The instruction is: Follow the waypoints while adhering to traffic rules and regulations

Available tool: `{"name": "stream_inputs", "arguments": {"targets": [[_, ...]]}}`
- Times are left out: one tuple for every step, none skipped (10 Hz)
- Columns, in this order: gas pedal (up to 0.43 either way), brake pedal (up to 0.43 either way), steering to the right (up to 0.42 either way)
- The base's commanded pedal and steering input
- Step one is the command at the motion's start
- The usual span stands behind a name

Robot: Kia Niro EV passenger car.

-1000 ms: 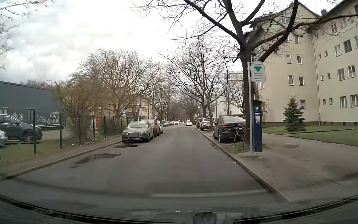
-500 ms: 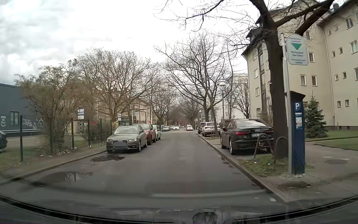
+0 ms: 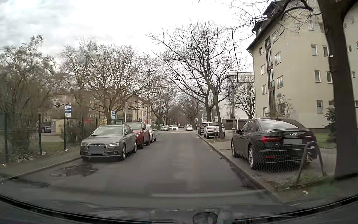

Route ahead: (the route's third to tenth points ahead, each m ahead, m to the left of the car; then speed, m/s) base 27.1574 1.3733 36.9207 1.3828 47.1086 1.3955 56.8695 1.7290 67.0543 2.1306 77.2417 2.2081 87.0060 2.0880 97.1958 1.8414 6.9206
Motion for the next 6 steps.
{"name": "stream_inputs", "arguments": {"targets": [[0.0,0.012,-0.005],[0.0,0.012,-0.005],[0.008,0.012,-0.005],[0.008,0.012,-0.005],[0.008,0.012,-0.005],[0.008,0.012,-0.005]]}}
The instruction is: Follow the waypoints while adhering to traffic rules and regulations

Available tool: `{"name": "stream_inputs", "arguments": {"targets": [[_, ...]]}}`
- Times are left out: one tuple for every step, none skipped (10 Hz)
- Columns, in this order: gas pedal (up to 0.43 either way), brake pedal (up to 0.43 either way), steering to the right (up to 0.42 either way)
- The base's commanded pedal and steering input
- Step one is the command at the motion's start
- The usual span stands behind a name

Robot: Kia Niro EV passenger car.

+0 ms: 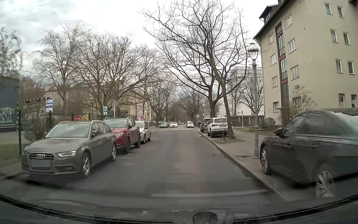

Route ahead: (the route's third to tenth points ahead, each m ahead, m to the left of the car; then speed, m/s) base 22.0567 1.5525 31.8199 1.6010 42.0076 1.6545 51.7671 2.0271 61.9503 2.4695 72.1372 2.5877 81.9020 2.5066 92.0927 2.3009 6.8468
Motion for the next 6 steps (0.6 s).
{"name": "stream_inputs", "arguments": {"targets": [[0.008,0.012,-0.004],[0.008,0.012,-0.004],[0.0,0.012,-0.005],[0.0,0.012,-0.005],[0.0,0.012,-0.005],[0.0,0.012,-0.004]]}}
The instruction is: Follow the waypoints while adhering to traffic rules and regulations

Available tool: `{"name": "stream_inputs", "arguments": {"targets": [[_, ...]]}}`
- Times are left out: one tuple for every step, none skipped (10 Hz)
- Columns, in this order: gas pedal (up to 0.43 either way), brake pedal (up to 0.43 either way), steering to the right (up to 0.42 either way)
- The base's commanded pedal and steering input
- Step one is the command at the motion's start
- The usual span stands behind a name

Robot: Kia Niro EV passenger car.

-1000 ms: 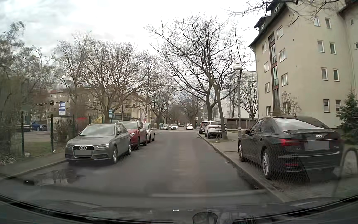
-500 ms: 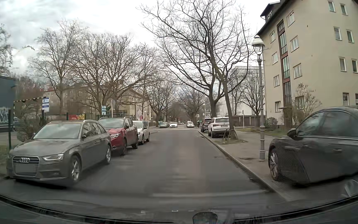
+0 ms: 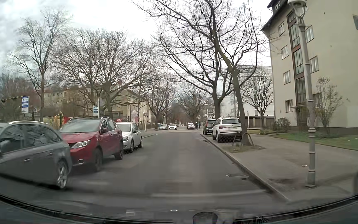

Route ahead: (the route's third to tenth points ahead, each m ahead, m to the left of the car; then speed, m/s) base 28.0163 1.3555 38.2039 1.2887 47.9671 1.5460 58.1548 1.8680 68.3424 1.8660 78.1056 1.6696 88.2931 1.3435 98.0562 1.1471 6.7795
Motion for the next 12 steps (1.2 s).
{"name": "stream_inputs", "arguments": {"targets": [[0.0,0.012,-0.004],[0.0,0.012,-0.004],[0.0,0.012,-0.004],[0.0,0.012,-0.004],[0.0,0.012,-0.004],[0.0,0.012,-0.005],[0.0,0.012,-0.005],[0.0,0.012,-0.004],[0.0,0.012,-0.005],[0.0,0.012,-0.005],[0.0,0.012,-0.005],[0.0,0.012,-0.005]]}}
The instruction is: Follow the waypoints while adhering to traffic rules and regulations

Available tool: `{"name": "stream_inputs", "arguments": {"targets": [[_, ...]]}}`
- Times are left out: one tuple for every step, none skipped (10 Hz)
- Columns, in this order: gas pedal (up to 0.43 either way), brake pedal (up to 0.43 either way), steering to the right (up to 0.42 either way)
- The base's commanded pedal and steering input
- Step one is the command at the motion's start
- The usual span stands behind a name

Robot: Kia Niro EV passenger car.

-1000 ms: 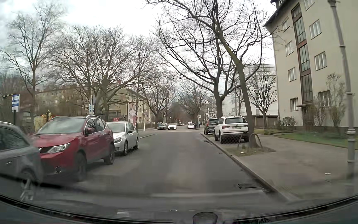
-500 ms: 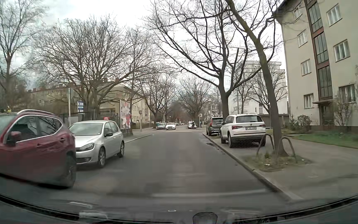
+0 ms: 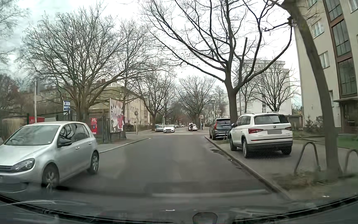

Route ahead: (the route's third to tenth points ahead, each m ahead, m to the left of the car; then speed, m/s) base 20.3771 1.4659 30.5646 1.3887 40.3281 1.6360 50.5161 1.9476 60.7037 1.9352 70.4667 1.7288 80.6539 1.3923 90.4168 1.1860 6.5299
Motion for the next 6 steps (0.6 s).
{"name": "stream_inputs", "arguments": {"targets": [[0.0,0.012,-0.005],[0.0,0.012,-0.004],[0.0,0.012,-0.005],[0.0,0.012,-0.004],[0.0,0.012,-0.003],[0.0,0.012,-0.003]]}}
